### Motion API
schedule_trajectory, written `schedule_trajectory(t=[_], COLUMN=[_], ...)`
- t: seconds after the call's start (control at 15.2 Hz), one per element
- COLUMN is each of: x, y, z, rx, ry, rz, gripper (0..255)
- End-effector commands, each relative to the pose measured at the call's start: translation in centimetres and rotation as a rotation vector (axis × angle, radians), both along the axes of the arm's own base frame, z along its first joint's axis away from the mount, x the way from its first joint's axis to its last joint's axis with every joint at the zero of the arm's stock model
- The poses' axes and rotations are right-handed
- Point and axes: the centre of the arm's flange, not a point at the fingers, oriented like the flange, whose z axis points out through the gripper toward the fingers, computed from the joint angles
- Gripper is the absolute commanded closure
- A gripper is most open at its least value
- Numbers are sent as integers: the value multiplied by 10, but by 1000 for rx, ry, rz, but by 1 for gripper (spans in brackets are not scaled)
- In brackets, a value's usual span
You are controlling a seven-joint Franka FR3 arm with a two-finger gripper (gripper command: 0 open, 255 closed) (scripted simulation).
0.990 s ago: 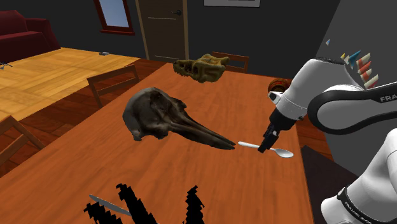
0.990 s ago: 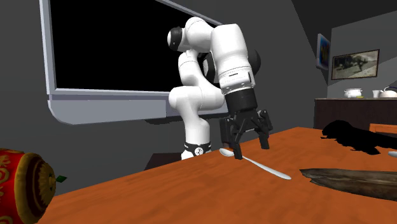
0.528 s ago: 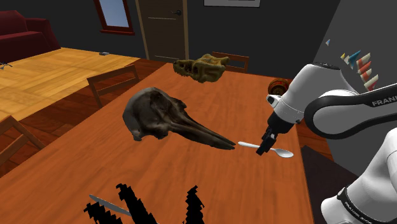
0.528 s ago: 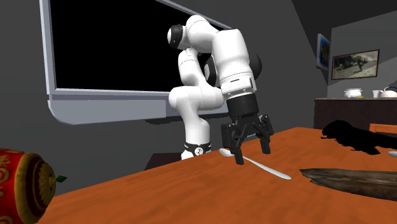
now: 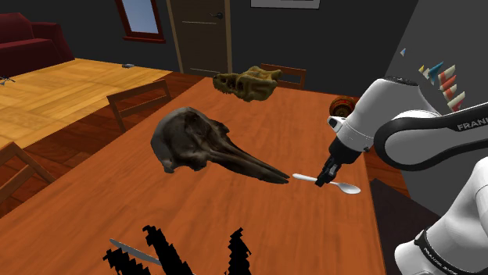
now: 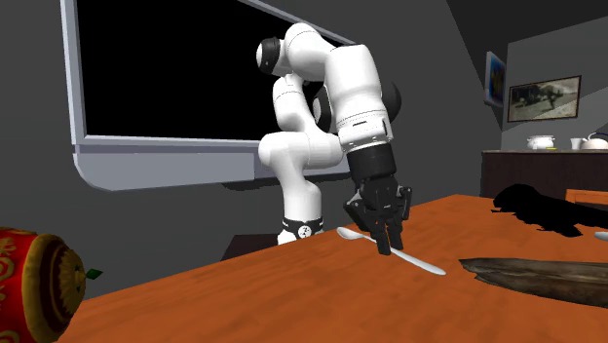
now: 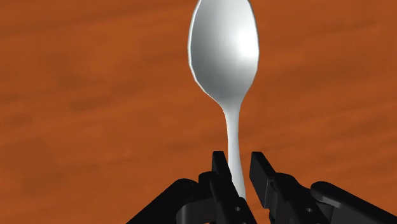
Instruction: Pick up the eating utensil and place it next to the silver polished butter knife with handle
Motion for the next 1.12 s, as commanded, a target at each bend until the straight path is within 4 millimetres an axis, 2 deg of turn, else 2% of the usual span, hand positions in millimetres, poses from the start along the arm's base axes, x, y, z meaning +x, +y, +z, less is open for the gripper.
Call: schedule_trajectory(t=[0.0,0.2,1.06], x=[0,0,0], y=[0,0,0], z=[0,0,69], rx=[0,0,0], ry=[0,0,0], rz=[0,0,0], gripper=[255,255,255])
